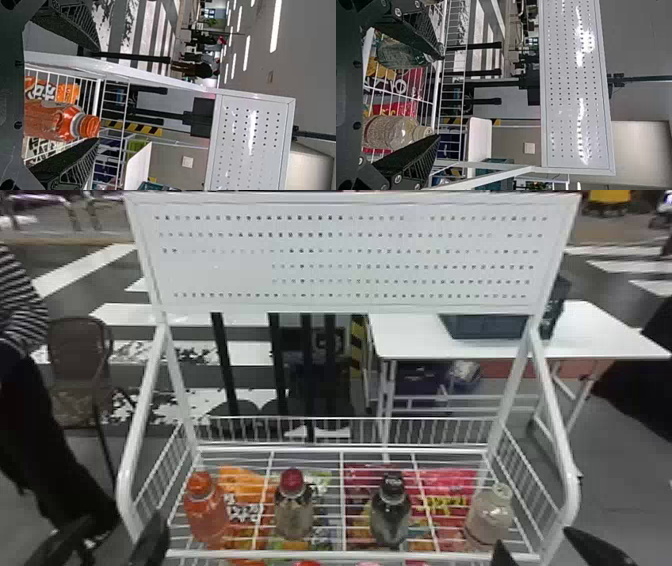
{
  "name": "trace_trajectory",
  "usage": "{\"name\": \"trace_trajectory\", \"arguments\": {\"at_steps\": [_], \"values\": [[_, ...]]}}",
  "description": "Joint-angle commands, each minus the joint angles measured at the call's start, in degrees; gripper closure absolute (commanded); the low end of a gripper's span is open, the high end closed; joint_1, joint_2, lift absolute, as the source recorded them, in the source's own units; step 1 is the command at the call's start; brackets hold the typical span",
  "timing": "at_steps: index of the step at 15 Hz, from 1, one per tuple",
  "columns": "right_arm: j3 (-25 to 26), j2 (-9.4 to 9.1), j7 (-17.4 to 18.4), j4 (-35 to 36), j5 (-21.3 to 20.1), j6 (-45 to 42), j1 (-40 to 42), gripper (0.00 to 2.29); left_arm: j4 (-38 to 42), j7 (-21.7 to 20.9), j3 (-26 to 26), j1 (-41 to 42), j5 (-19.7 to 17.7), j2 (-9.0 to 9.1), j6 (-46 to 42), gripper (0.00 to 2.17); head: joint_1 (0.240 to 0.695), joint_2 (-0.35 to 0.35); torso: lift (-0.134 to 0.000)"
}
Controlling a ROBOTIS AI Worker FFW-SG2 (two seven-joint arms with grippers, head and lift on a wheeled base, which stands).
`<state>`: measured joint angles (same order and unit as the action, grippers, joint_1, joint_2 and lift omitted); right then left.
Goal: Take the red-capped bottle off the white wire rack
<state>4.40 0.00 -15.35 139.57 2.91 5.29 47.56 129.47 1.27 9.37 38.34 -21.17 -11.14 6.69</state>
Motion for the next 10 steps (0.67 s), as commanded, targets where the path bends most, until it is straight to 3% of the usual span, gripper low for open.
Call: {"name": "trace_trajectory", "arguments": {"at_steps": [1,5,8,10], "values": [[0.09,-0.05,0.06,0.0,-0.1,0.12,-0.01,0.15,-4.05,-0.13,-4.1,0.15,1.04,-0.28,-4.8,0.08,0.499,0.0,0.0],[0.09,-0.05,0.06,-0.09,-0.45,0.12,-0.18,0.15,-15.47,0.57,-15.79,-3.98,4.73,-1.87,-14.47,0.08,0.499,0.0,0.0],[0.18,-0.05,0.06,-0.17,-0.45,0.12,-0.36,0.15,-23.12,2.15,-23.17,-8.55,9.21,-1.78,-19.56,0.07,0.499,0.0,0.0],[0.18,-0.05,0.06,-0.26,-0.54,0.12,-0.45,0.15,-27.6,3.47,-27.3,-12.07,10.27,-1.78,-20.97,0.06,0.499,0.0,0.0]]}}
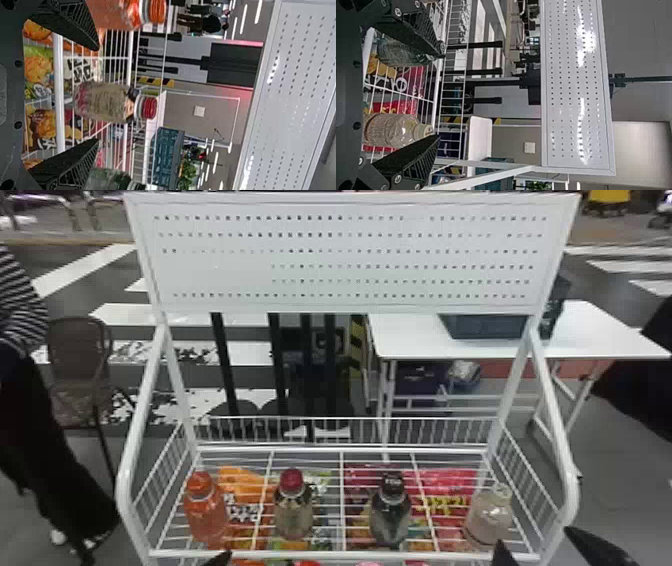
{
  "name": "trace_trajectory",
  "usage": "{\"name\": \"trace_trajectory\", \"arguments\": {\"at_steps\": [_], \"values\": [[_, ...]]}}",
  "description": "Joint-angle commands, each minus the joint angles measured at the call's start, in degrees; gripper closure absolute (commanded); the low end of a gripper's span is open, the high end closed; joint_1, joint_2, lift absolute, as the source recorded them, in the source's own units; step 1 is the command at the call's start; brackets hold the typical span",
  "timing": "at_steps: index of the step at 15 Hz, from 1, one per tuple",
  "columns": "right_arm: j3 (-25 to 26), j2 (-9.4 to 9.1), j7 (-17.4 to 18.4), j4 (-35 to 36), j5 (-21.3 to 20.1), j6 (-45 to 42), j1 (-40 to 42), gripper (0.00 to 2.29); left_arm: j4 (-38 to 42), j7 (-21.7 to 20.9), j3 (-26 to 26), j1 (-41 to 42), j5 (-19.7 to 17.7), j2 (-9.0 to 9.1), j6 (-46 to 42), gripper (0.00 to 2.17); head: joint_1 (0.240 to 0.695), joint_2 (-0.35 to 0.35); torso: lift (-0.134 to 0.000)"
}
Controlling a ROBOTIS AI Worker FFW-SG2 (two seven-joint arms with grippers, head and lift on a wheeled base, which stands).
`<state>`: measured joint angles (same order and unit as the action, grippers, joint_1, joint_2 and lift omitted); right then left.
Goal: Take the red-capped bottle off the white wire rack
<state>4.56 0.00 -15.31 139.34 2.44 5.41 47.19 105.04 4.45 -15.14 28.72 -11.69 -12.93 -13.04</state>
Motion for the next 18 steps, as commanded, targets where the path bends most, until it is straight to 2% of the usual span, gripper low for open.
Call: {"name": "trace_trajectory", "arguments": {"at_steps": [1,3,6,9,10,18], "values": [[0.01,-0.05,0.02,-0.04,-0.15,0.0,-0.08,0.15,-5.02,0.82,-4.2,-4.02,1.31,0.09,-2.12,0.06,0.499,0.0,0.0],[0.01,-0.05,0.02,-0.12,-0.24,0.0,-0.08,0.15,-9.23,2.84,-6.92,-8.16,1.93,0.36,-3.7,0.05,0.499,0.0,0.0],[-0.08,-0.05,0.02,-0.39,-0.68,0.0,0.0,0.15,-14.24,2.49,-8.15,-13.87,1.93,1.15,-4.05,0.0,0.499,0.0,0.0],[-0.08,-0.05,0.02,0.05,-0.77,0.0,0.27,0.15,-17.67,2.49,-8.15,-18.17,1.49,1.94,-3.87,0.0,0.499,0.0,0.0],[0.01,-0.05,0.02,0.14,-0.86,0.0,0.36,0.15,-18.81,2.58,-8.15,-19.23,1.4,2.2,-3.7,0.07,0.499,0.0,0.0],[1.5,-0.05,0.02,1.11,-0.68,-1.58,2.29,0.15,-25.41,2.67,-8.24,-25.03,2.02,2.64,-3.0,0.0,0.499,0.0,0.0]]}}
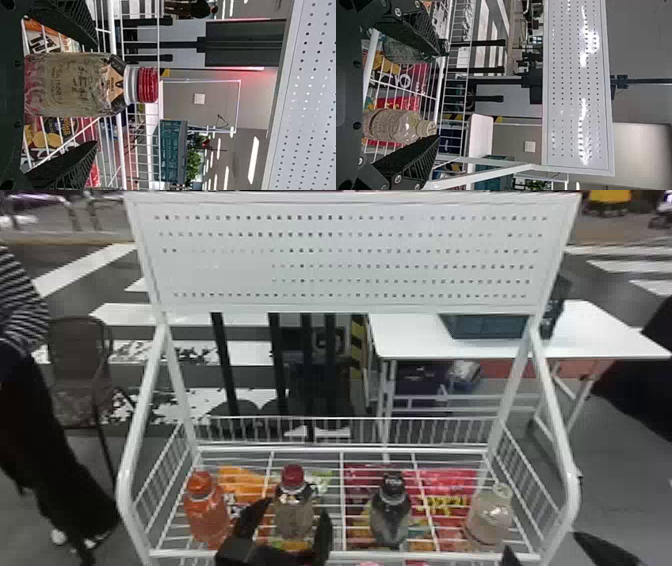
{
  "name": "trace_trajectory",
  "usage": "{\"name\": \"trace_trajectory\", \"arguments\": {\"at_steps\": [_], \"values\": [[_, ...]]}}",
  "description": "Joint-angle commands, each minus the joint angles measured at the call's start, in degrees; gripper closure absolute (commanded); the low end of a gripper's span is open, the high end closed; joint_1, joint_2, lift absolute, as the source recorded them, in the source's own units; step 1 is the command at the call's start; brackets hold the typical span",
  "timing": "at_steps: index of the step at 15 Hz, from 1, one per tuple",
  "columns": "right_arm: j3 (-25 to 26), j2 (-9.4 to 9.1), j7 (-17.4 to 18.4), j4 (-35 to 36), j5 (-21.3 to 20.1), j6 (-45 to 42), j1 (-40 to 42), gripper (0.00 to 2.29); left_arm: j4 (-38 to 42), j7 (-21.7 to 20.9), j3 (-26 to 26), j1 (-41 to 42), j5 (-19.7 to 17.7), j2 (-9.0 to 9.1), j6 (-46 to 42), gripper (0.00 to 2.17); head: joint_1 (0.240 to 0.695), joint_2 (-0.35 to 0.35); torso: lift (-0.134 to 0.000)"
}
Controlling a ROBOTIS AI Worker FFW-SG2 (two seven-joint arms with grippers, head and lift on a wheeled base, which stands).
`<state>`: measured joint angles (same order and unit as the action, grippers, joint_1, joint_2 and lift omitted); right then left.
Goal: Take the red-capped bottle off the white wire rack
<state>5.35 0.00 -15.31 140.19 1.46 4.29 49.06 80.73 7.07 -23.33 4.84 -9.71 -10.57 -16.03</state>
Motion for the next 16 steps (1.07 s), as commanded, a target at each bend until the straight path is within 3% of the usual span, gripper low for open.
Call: {"name": "trace_trajectory", "arguments": {"at_steps": [1,6,12,13,15,16], "values": [[1.16,-0.05,-0.07,0.35,0.47,-0.46,0.68,0.15,-2.16,0.23,-0.05,-2.29,0.04,0.64,-0.01,0.0,0.499,0.0,0.0],[2.56,-0.05,-0.33,0.35,1.09,-1.16,1.39,0.15,-7.17,1.37,-1.19,-7.47,-0.05,1.43,0.7,0.07,0.499,0.0,0.0],[3.62,-0.05,-0.86,0.35,2.32,-1.87,1.3,0.15,-7.08,0.31,-0.49,-6.94,-0.66,1.17,3.86,0.16,0.499,0.0,0.0],[3.62,-0.05,-0.86,0.35,2.32,-1.69,1.03,0.15,-6.73,0.31,-0.31,-6.59,-0.84,1.17,3.86,0.35,0.499,0.0,0.0],[3.62,-0.05,-0.86,0.43,2.32,-0.81,0.51,0.15,-6.02,0.05,-0.14,-6.24,-2.68,0.99,4.04,1.7,0.499,0.0,0.0],[3.62,-0.05,-0.86,0.43,2.32,-0.46,0.33,0.15,-5.41,-0.13,-0.05,-5.98,-2.86,0.9,4.04,2.15,0.499,0.0,0.0]]}}
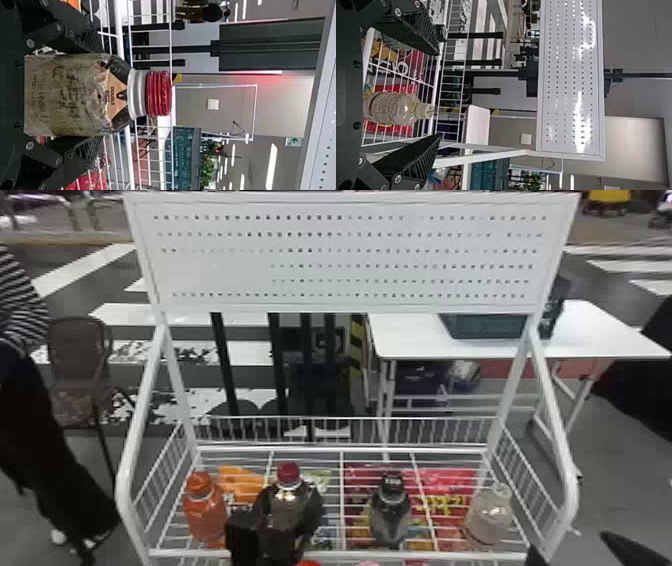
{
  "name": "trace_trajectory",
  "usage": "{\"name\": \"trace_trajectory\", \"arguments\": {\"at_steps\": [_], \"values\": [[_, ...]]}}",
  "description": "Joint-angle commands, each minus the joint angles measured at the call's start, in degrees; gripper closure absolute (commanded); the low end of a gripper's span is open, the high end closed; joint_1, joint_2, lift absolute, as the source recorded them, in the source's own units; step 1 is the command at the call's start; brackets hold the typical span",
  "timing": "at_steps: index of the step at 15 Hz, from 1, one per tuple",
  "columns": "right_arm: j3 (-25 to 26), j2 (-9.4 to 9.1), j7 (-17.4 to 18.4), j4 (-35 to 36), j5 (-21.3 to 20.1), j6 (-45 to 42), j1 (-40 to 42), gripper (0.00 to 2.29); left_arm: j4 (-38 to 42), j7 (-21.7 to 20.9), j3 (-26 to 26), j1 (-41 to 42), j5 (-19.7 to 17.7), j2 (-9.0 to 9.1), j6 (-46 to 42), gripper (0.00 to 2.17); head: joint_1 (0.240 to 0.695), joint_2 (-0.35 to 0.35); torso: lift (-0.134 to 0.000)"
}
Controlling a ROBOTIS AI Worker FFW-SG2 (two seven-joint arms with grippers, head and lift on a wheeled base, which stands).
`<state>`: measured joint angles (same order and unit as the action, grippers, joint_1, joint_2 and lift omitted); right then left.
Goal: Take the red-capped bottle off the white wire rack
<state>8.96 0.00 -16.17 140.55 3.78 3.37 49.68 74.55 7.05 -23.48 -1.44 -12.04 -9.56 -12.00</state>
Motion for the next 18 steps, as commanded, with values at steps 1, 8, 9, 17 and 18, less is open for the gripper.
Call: {"name": "trace_trajectory", "arguments": {"at_steps": [1,8,9,17,18], "values": [[0.0,-0.05,0.0,-0.01,0.0,0.64,-0.55,0.15,1.65,-1.07,0.27,0.83,-0.53,-0.2,0.71,2.15,0.499,0.0,0.0],[-0.88,-0.05,0.0,-0.28,-1.05,3.45,-2.75,0.15,28.63,-1.07,6.42,12.08,-0.7,-3.28,13.01,2.15,0.499,0.0,0.0],[-1.32,-0.05,0.0,-0.28,-1.4,3.63,-3.1,0.15,34.08,-1.16,8.97,14.98,-1.05,-4.07,14.07,2.15,0.499,0.0,0.0],[-5.01,-0.05,0.09,-1.6,-4.39,5.03,-5.47,0.15,54.03,-6.17,31.47,32.2,-9.67,-6.35,24.09,2.15,0.499,0.0,0.0],[-5.45,-0.05,0.09,-1.6,-4.74,5.03,-5.56,0.15,54.91,-7.23,33.06,33.43,-10.28,-6.35,24.61,2.15,0.499,0.0,0.0]]}}
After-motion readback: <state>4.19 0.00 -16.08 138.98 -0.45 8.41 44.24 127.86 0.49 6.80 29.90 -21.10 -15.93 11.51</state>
